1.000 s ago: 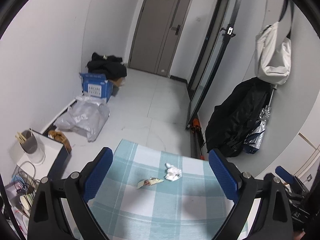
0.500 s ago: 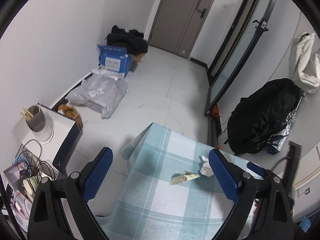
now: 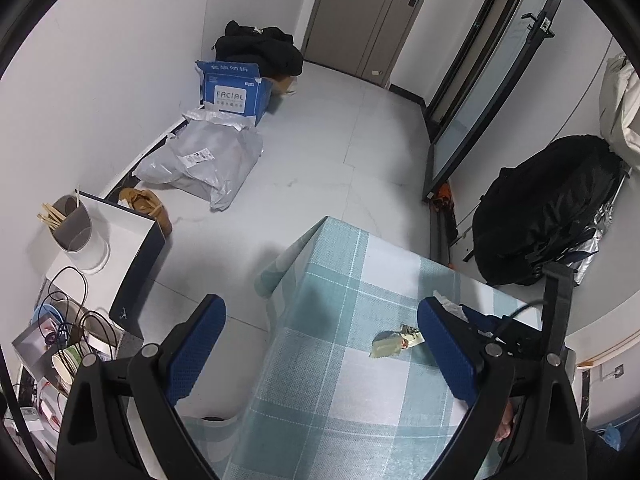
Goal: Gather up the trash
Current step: 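Grasp the second white tissue with the right gripper, then grasp the small snack wrapper with the left gripper while the right gripper holds the tissue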
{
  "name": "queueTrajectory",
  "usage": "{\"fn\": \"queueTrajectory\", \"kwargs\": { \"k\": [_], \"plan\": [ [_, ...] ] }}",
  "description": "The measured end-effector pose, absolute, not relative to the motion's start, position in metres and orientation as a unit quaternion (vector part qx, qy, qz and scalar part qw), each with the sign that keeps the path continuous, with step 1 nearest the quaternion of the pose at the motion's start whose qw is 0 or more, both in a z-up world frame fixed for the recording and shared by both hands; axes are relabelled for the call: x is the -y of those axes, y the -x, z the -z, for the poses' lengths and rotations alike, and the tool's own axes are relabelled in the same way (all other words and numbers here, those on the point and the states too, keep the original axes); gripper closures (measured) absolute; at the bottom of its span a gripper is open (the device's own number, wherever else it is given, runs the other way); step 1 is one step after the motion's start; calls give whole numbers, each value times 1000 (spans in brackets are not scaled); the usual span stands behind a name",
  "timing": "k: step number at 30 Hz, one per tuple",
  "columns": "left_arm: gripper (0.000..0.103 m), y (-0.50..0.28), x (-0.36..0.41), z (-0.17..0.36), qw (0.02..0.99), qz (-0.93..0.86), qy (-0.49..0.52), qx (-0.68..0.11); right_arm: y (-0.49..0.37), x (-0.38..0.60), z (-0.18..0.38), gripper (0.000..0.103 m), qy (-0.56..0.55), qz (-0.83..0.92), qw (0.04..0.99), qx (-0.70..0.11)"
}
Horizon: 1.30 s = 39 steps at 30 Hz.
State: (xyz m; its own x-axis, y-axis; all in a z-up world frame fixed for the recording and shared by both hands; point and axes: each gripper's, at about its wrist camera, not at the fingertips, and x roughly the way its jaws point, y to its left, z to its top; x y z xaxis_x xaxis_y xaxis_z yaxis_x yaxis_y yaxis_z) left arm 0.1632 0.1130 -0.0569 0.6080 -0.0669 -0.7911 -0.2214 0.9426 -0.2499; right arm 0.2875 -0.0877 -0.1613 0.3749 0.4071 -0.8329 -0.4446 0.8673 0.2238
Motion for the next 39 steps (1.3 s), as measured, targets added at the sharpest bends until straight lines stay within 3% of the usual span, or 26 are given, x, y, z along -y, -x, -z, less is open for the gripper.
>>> {"fn": "queueTrajectory", "kwargs": {
  "k": [4,19,25,39],
  "plan": [
    [8,-166,-111,58,881,-50,152,-444,-283,78,163,82,51,-268,827,-492],
    [8,-178,-96,64,875,-38,129,-466,-279,111,134,87,19,-265,835,-483],
    [8,-192,-83,83,847,23,142,-511,-259,136,116,87,0,-262,840,-475],
    [8,-207,-40,124,823,35,13,-567,-207,177,101,87,-4,-277,845,-458]
  ]
}}
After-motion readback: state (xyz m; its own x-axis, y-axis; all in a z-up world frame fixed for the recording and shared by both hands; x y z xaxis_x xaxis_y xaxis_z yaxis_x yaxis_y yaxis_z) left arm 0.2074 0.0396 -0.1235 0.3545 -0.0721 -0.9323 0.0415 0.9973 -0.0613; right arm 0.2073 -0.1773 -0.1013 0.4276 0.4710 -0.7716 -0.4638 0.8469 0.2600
